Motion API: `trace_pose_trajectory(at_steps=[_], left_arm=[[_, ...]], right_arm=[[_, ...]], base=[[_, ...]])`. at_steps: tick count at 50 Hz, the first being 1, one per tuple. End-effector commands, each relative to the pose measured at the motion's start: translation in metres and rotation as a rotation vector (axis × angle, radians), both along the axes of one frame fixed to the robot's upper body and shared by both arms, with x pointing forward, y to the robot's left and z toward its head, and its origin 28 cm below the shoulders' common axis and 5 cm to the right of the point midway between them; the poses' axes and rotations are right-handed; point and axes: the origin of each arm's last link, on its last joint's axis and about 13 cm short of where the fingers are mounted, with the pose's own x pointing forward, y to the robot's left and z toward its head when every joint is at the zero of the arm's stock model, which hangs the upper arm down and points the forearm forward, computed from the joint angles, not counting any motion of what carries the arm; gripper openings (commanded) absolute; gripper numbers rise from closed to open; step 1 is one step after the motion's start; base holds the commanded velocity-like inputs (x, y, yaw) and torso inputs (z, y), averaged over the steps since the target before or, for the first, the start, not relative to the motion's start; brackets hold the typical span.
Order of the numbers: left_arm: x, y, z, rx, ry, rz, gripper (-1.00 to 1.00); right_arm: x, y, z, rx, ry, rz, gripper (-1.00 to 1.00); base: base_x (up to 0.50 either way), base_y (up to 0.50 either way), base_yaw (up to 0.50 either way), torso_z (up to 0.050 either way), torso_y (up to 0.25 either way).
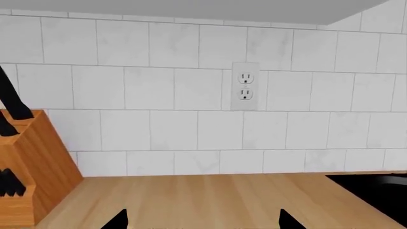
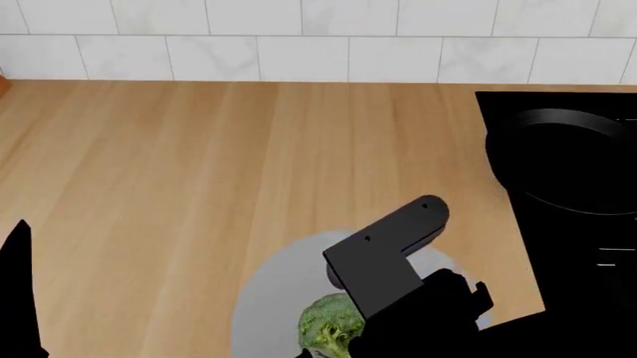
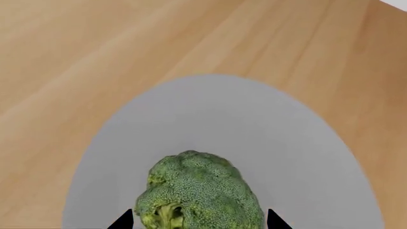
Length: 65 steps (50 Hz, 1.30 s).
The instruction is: Pick the broccoli from the plate and place it in the pan.
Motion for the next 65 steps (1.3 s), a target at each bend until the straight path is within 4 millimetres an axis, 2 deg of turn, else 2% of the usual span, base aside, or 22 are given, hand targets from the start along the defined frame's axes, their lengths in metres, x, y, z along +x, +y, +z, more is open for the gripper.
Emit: trace_pose_trajectory(at_steps=[1,5,6,18,21,24,25,27,28,33,41,45,57,65], left_arm=[[-0.005,0.001,0.001,-0.001,0.004,0.010,1.00],[-0.003,0.000,0.000,-0.003,0.004,0.006,1.00],[-0.003,0.000,0.000,-0.005,0.005,0.007,1.00],[-0.002,0.000,-0.001,-0.005,0.007,0.007,1.00],[-0.002,0.001,-0.001,-0.007,0.008,0.010,1.00],[0.000,0.000,-0.001,-0.006,0.004,0.009,1.00],[0.002,0.000,-0.001,-0.006,0.000,0.009,1.00],[0.005,0.000,-0.002,-0.004,-0.004,0.009,1.00],[0.007,0.000,-0.002,-0.004,-0.005,0.010,1.00],[0.020,0.002,-0.004,0.009,-0.022,0.006,1.00],[0.039,0.009,-0.010,0.013,-0.033,-0.006,1.00],[0.042,0.012,-0.010,0.020,-0.033,-0.008,1.00],[0.035,0.016,-0.004,0.027,-0.032,-0.016,1.00],[0.032,0.015,-0.002,0.032,-0.027,-0.017,1.00]], right_arm=[[0.001,0.002,-0.006,0.000,0.014,0.006,1.00],[0.001,0.001,-0.006,-0.001,0.011,0.004,1.00],[0.001,0.001,-0.005,-0.001,0.009,0.005,-1.00],[0.000,0.000,0.002,0.030,-0.059,0.023,-1.00],[0.002,-0.002,0.023,0.106,-0.196,0.000,-1.00],[0.005,-0.007,0.053,0.182,-0.349,-0.047,-1.00],[0.007,-0.011,0.065,0.219,-0.416,-0.060,-1.00],[0.013,-0.018,0.075,0.256,-0.475,-0.123,-1.00],[0.010,-0.022,0.085,0.270,-0.518,-0.139,-1.00],[0.017,-0.030,0.097,0.318,-0.622,-0.197,-1.00],[0.024,-0.034,0.090,0.396,-0.699,-0.288,-1.00],[0.024,-0.035,0.086,0.415,-0.715,-0.317,-1.00],[0.014,-0.037,0.083,0.462,-0.701,-0.374,-1.00],[0.014,-0.040,0.085,0.462,-0.704,-0.382,-1.00]], base=[[0.00,0.00,0.00,0.000,0.000],[0.00,0.00,0.00,0.000,0.000],[0.00,0.00,0.00,0.000,0.000],[0.00,0.00,0.00,0.000,0.000],[0.00,0.00,0.00,0.000,0.000],[0.00,0.00,0.00,0.000,0.000],[0.00,0.00,0.00,0.000,0.000],[0.00,0.00,0.00,0.000,0.000],[0.00,0.00,0.00,0.000,0.000],[0.00,0.00,0.00,0.000,0.000],[0.00,0.00,0.00,0.000,0.000],[0.00,-0.09,0.00,0.000,0.000],[0.00,-0.50,0.00,0.000,0.000],[0.00,-0.50,0.00,0.000,0.000]])
